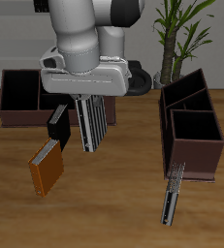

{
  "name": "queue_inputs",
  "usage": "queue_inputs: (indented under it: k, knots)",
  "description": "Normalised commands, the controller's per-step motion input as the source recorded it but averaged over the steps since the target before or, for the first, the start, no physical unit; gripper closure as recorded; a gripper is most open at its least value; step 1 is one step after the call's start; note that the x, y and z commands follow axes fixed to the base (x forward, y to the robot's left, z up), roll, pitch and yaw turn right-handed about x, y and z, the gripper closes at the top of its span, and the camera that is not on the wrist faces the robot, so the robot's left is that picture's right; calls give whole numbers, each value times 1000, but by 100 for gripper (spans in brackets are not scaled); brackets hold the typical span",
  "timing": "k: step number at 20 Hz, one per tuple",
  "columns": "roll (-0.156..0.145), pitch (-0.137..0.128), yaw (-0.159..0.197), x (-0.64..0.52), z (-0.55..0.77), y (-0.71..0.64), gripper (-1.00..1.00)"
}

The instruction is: Place the right striped book into the back desk caddy's right compartment and place the orange book into the left desk caddy's right compartment and place the black book into the left desk caddy's left compartment

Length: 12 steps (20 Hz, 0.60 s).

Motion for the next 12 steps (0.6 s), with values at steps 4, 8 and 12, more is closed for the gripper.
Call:
queue_inputs:
  k: [4,8,12]
  knots:
    - [-46,-53,66,-544,265,-310,100]
    - [-34,-35,32,-663,295,-486,100]
    - [-42,-36,58,-697,233,-314,100]
